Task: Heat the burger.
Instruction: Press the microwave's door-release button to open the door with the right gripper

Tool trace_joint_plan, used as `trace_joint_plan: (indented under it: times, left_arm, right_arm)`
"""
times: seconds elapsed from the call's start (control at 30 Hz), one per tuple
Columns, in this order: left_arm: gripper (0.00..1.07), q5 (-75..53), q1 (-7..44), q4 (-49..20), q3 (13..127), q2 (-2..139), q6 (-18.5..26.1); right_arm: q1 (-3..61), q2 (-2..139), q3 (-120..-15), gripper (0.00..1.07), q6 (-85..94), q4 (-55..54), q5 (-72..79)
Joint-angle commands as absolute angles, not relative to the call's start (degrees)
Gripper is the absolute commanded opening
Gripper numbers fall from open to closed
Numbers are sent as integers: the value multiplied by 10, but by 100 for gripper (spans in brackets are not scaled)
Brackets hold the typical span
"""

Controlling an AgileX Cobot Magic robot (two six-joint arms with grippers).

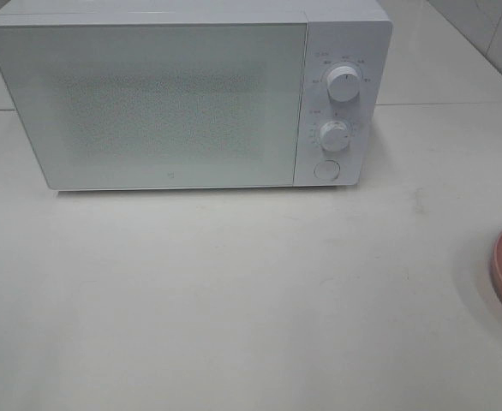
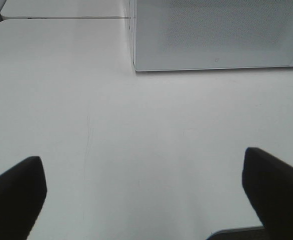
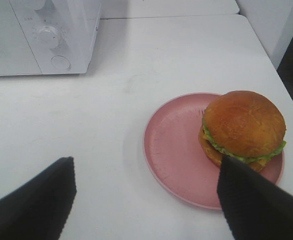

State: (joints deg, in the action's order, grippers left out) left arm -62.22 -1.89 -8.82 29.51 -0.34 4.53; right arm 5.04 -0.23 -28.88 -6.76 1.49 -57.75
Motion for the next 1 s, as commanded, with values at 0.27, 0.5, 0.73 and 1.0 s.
trace_joint_plan:
  times: [0.27,0.5,0.73,1.0]
  left_arm:
    - [100,-615,-18,-93,296,-12,45]
    - [100,-615,-18,-93,296,-12,45]
    - [100,-615,-18,-93,296,-12,45]
    - [100,-615,-18,-93,296,-12,45]
  right_arm:
    - [49,-21,-288,76,-70,16,-570]
    - [49,-21,-289,76,-70,16,-568]
    - [49,3,-311,76,-70,14,-562]
    - [49,74,-312,76,-70,13,-525]
